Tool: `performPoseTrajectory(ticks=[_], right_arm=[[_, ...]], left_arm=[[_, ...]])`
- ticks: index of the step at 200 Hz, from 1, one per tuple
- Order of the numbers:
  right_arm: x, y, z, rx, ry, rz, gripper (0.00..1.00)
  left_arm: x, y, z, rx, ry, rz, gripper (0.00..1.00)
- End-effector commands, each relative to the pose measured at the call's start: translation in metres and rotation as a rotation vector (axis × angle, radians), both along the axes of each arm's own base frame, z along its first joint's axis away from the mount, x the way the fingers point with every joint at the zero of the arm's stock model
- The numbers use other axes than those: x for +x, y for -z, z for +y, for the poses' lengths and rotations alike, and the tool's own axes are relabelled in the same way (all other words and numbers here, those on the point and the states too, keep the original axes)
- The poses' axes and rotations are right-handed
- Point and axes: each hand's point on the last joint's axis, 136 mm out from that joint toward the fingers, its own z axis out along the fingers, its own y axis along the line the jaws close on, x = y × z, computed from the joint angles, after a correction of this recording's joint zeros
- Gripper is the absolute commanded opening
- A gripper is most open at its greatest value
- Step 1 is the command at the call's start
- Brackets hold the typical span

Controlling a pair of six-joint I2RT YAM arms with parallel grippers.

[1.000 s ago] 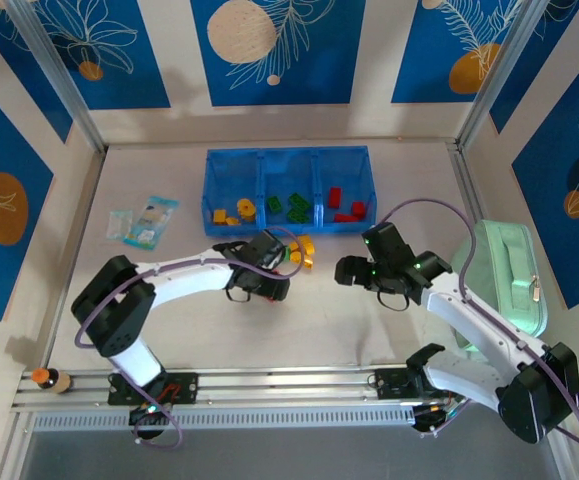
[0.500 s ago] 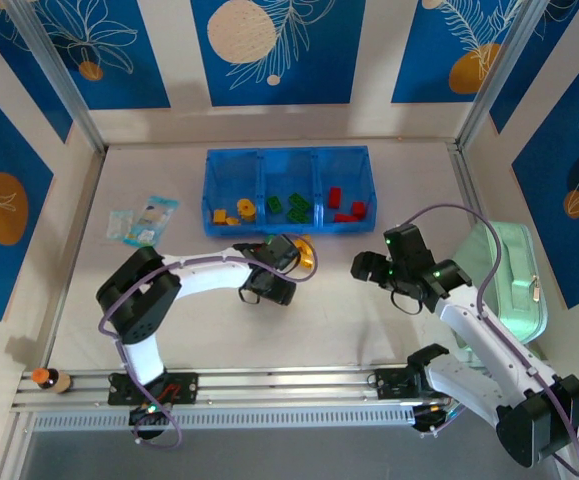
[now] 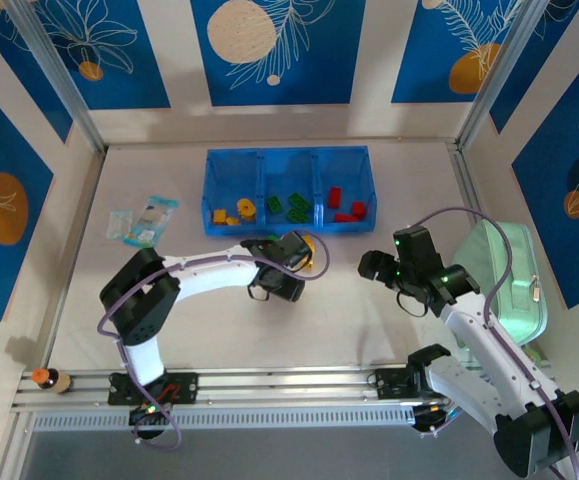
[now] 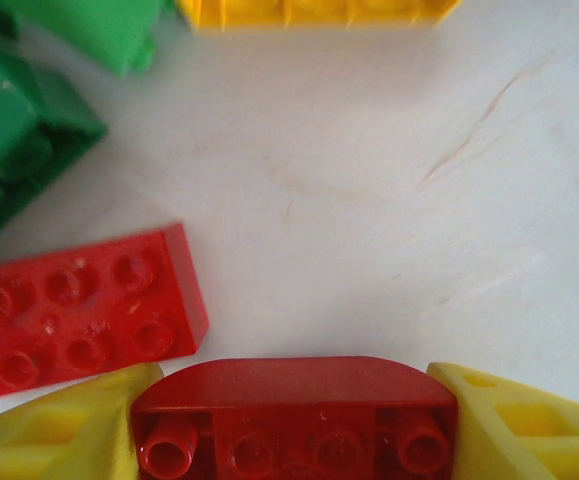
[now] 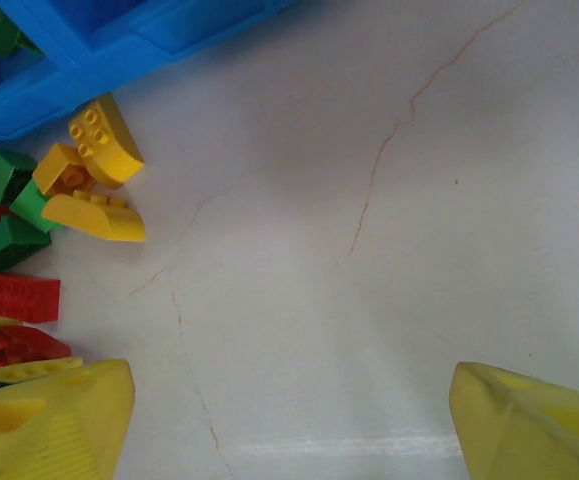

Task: Sort the legos into containers by color
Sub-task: Pick up the lego from the center of the table, then place the lego in the container.

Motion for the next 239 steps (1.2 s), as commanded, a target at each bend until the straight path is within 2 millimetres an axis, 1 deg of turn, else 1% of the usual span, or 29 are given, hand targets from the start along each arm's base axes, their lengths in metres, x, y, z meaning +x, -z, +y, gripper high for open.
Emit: performPoseTrajectory(ticks=[1, 19, 37, 52, 56, 70, 71, 80, 86, 87, 89, 103, 105, 106, 115, 116, 121, 122, 123, 124, 129, 148, 176, 186, 194, 200, 206, 231, 239], right_arm=[[-0.006, 0.009, -0.004, 0.011, 0.021, 0.033, 0.83], [-0.006, 0.012, -0.003, 0.018, 0.02, 0.04, 0.83], [-0.008, 0.013, 0.0, 0.034, 0.013, 0.047, 0.83], [-0.009, 0.013, 0.003, 0.049, 0.006, 0.048, 0.83], [-0.009, 0.013, 0.003, 0.053, 0.004, 0.049, 0.83], [-0.01, 0.014, 0.005, 0.062, -0.004, 0.054, 0.83], [-0.01, 0.014, 0.006, 0.063, -0.005, 0.053, 0.83], [-0.012, 0.014, 0.006, 0.067, -0.01, 0.057, 0.82], [-0.012, 0.014, 0.007, 0.07, -0.015, 0.056, 0.82], [-0.012, 0.013, 0.008, 0.071, -0.016, 0.054, 0.82], [-0.012, 0.013, 0.008, 0.073, -0.018, 0.054, 0.82], [-0.014, 0.013, 0.009, 0.083, -0.024, 0.052, 0.82], [-0.015, 0.013, 0.009, 0.083, -0.024, 0.051, 0.82], [-0.015, 0.014, 0.009, 0.083, -0.024, 0.052, 0.82], [-0.017, 0.013, 0.009, 0.086, -0.026, 0.049, 0.82], [-0.017, 0.013, 0.009, 0.086, -0.026, 0.049, 0.82], [-0.018, 0.014, 0.009, 0.087, -0.024, 0.048, 0.82], [-0.018, 0.014, 0.009, 0.087, -0.024, 0.048, 0.82], [-0.018, 0.014, 0.008, 0.088, -0.024, 0.047, 0.82], [-0.018, 0.013, 0.008, 0.088, -0.024, 0.045, 0.82], [-0.019, 0.014, 0.008, 0.087, -0.022, 0.045, 0.82], [-0.022, 0.015, 0.007, 0.087, -0.02, 0.041, 0.82], [-0.023, 0.015, 0.008, 0.098, -0.025, 0.043, 0.82], [-0.023, 0.015, 0.009, 0.099, -0.028, 0.042, 0.82], [-0.023, 0.013, 0.009, 0.099, -0.029, 0.039, 0.82], [-0.022, 0.012, 0.009, 0.1, -0.031, 0.037, 0.82], [-0.022, 0.011, 0.01, 0.102, -0.034, 0.036, 0.82], [-0.023, 0.009, 0.011, 0.095, -0.051, 0.032, 0.82], [-0.023, 0.009, 0.011, 0.091, -0.056, 0.032, 0.82]], left_arm=[[0.026, -0.075, -0.034, -0.148, 0.055, -0.137, 0.55], [0.052, -0.107, -0.052, -0.2, 0.077, -0.206, 0.54], [0.081, -0.13, -0.069, -0.252, 0.076, -0.248, 0.51], [0.104, -0.145, -0.086, -0.305, 0.078, -0.289, 0.51], [0.11, -0.144, -0.091, -0.313, 0.084, -0.294, 0.51], [0.13, -0.152, -0.106, -0.341, 0.095, -0.322, 0.51], [0.132, -0.149, -0.107, -0.338, 0.096, -0.319, 0.51], [0.145, -0.149, -0.117, -0.337, 0.106, -0.33, 0.51], [0.154, -0.148, -0.121, -0.325, 0.111, -0.336, 0.51], [0.155, -0.143, -0.12, -0.315, 0.112, -0.331, 0.51], [0.158, -0.142, -0.122, -0.31, 0.112, -0.334, 0.51], [0.178, -0.139, -0.129, -0.289, 0.106, -0.35, 0.5], [0.181, -0.142, -0.13, -0.296, 0.104, -0.357, 0.5], [0.182, -0.138, -0.13, -0.291, 0.104, -0.352, 0.5], [0.19, -0.138, -0.136, -0.302, 0.105, -0.353, 0.5], [0.191, -0.135, -0.136, -0.299, 0.104, -0.349, 0.5], [0.195, -0.14, -0.14, -0.314, 0.106, -0.359, 0.5], [0.195, -0.137, -0.141, -0.313, 0.108, -0.354, 0.5], [0.196, -0.141, -0.142, -0.319, 0.11, -0.362, 0.5], [0.197, -0.138, -0.142, -0.317, 0.11, -0.357, 0.5], [0.199, -0.137, -0.145, -0.323, 0.116, -0.36, 0.5], [0.208, -0.139, -0.152, -0.341, 0.125, -0.388, 0.51], [0.218, -0.133, -0.15, -0.342, 0.109, -0.403, 0.54], [0.221, -0.131, -0.148, -0.337, 0.105, -0.405, 0.59], [0.222, -0.131, -0.146, -0.329, 0.104, -0.409, 0.68], [0.223, -0.133, -0.145, -0.327, 0.106, -0.413, 0.76], [0.222, -0.135, -0.143, -0.323, 0.111, -0.414, 0.79], [0.212, -0.154, -0.133, -0.31, 0.109, -0.431, 0.81], [0.207, -0.169, -0.13, -0.325, 0.116, -0.456, 0.81]])
